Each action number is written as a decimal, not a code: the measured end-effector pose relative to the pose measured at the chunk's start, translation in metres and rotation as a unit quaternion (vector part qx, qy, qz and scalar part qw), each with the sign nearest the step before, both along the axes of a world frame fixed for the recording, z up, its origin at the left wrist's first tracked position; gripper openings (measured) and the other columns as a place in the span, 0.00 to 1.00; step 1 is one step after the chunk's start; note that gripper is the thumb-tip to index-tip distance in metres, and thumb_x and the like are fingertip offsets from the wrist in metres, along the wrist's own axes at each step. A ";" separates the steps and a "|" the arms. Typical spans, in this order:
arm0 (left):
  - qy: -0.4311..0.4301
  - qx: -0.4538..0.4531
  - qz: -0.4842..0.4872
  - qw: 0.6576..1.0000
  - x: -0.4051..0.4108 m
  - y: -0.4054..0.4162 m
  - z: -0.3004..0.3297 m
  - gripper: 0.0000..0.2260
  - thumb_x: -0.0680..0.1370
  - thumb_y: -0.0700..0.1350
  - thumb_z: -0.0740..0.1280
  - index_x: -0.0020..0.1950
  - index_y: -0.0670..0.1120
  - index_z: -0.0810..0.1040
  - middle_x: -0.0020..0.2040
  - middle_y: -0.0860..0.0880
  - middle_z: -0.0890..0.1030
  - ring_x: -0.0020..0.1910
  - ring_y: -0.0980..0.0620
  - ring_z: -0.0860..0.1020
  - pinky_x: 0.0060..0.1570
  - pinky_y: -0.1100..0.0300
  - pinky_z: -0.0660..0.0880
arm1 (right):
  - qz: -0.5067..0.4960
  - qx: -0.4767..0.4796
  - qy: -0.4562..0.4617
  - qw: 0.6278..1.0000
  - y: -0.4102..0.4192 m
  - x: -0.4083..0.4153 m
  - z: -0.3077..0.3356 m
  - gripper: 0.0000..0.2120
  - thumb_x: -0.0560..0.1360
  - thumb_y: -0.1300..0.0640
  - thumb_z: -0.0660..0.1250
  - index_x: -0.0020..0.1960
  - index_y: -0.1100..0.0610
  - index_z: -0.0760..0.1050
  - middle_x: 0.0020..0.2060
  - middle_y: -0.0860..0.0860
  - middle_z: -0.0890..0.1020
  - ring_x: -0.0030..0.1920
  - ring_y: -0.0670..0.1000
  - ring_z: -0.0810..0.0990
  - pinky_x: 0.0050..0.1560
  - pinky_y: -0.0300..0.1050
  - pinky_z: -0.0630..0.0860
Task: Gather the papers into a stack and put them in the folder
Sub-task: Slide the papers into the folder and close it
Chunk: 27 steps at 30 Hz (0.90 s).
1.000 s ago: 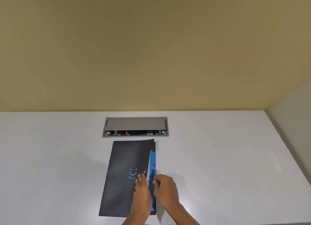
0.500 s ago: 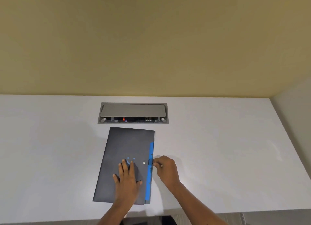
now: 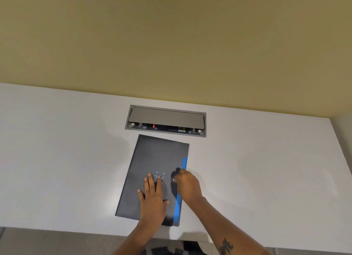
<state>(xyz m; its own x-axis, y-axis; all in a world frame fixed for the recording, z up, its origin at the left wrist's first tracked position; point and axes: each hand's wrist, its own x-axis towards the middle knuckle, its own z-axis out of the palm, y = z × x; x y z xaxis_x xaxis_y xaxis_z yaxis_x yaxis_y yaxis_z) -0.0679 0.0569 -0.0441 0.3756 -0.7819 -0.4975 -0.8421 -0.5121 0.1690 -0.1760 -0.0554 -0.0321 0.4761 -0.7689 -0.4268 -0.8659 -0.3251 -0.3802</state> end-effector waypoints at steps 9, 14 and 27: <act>0.006 0.011 -0.008 1.000 0.002 -0.001 0.000 0.42 0.79 0.61 0.64 0.82 0.51 0.41 0.82 0.41 0.36 0.81 0.39 0.38 0.78 0.36 0.50 | -0.051 0.020 0.012 0.998 0.001 0.009 0.002 0.14 0.84 0.59 0.65 0.69 0.59 0.76 0.62 0.56 0.83 0.60 0.55 0.84 0.61 0.38 0.77; 0.006 0.019 -0.003 1.000 0.002 -0.001 -0.003 0.42 0.79 0.61 0.62 0.82 0.51 0.39 0.82 0.42 0.34 0.81 0.39 0.37 0.78 0.36 0.49 | -0.075 0.011 0.002 0.997 0.003 0.013 -0.002 0.15 0.87 0.56 0.61 0.71 0.59 0.74 0.66 0.56 0.81 0.63 0.54 0.82 0.65 0.39 0.75; 0.116 -0.235 0.223 0.939 0.047 -0.002 0.029 0.28 0.77 0.44 0.70 0.76 0.52 0.67 0.52 0.57 0.84 0.55 0.52 0.82 0.64 0.44 0.69 | -0.226 0.013 -0.077 0.971 0.007 -0.006 0.006 0.08 0.76 0.53 0.77 0.49 0.58 0.84 0.44 0.50 0.82 0.42 0.48 0.79 0.42 0.31 0.75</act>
